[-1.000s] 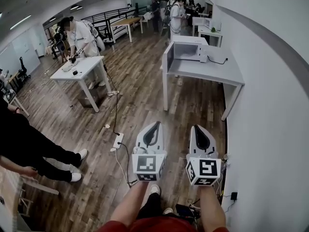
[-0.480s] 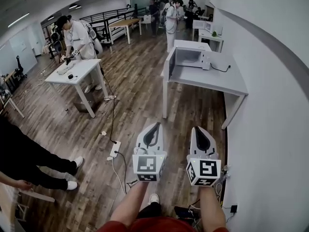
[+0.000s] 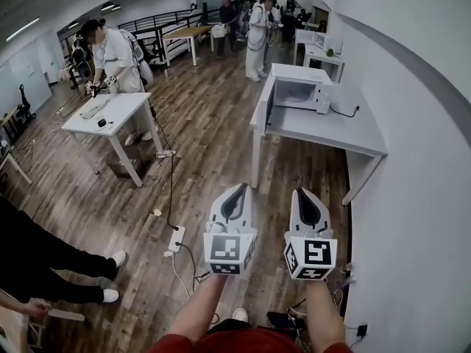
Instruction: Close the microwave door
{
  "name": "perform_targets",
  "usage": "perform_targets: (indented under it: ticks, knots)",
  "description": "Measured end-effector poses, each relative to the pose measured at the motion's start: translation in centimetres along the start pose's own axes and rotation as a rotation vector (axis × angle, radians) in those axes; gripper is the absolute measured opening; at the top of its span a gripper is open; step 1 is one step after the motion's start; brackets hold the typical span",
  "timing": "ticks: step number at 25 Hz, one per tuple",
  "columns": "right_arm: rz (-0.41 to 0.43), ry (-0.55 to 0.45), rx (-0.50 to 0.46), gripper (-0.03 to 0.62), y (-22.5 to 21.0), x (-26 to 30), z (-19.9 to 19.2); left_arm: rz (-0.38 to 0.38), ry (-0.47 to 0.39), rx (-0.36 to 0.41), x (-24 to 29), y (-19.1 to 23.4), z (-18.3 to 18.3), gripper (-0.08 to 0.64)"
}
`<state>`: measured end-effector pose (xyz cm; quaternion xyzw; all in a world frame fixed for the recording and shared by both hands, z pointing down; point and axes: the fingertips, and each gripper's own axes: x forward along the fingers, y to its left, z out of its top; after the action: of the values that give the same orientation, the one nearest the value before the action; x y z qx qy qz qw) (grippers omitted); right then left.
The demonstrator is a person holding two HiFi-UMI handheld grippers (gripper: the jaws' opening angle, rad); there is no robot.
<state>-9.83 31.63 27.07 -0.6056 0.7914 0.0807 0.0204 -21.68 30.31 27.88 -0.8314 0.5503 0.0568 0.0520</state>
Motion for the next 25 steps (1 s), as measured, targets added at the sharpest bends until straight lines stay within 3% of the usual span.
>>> perform_targets:
  ticks: [12, 25]
  knots:
    - [-0.027, 0.013, -0.006, 0.028, -1.6, 7.3, -2.4, -0.038, 0.000, -0.019, 7.0, 3.0, -2.4, 0.028]
    - [-0.004, -0.009, 0.020, 0.028, -10.3, 19.1, -4.3, -0.024, -0.002, -0.002, 21.5, 2.8, -3.8, 0.028]
